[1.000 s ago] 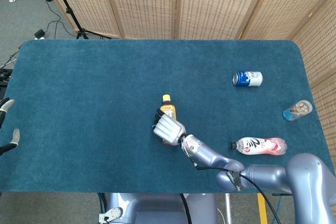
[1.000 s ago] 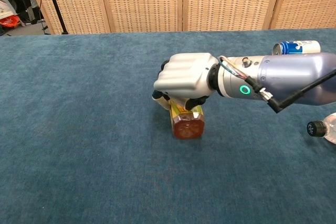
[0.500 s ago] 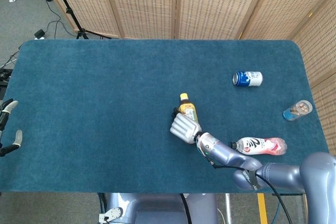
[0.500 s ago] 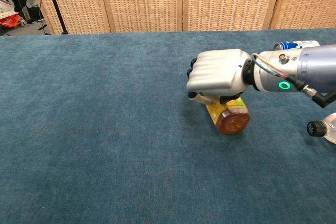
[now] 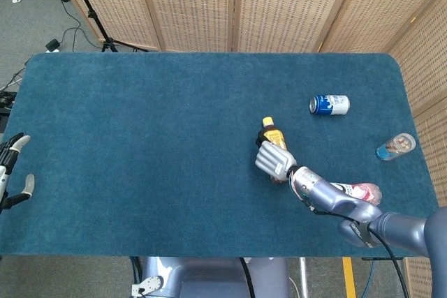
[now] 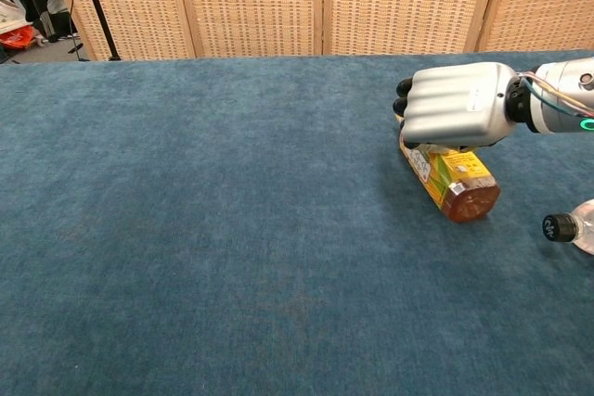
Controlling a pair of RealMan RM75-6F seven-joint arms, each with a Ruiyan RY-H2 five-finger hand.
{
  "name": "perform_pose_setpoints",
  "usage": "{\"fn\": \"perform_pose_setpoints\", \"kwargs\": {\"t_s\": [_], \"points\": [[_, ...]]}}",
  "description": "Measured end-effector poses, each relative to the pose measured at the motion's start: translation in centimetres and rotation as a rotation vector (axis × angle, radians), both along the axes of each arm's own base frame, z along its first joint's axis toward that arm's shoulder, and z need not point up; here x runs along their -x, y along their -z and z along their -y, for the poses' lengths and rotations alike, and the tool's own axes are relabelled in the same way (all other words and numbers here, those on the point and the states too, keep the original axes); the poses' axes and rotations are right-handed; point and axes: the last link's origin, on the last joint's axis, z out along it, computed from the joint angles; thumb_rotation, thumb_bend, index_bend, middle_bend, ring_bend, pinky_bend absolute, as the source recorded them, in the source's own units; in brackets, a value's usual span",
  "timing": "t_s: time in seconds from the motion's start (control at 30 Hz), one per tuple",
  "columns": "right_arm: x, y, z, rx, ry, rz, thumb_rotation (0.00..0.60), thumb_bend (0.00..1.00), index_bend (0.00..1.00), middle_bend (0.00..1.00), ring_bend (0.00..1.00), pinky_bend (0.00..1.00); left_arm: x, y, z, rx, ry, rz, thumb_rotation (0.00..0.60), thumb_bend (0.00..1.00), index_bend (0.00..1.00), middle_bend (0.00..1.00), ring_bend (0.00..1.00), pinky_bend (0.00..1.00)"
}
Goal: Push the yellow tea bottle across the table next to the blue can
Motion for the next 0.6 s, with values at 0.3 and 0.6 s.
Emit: {"fn": "perform_pose_setpoints", "kwargs": {"t_s": [0.3,0.6], "points": [[-1.6,-1.4,-0.1,0.013,-0.097,0.141,0.600,1.00,0.55,0.41,0.25,0.20,-0.2,0.2,0.1,0.005,0.006,-0.004,0.600,0.57,0.00,0.00,0.00,0.00],[-3.6,-0.8,-1.6,-0.108,-0.044,0.297,0.600,1.00,0.52,0.35,0.20,0.20,-0.2,0.2,0.2,0.005,0.007,-0.002,0.600,0.58,0.00,0.00,0.00,0.00]]}}
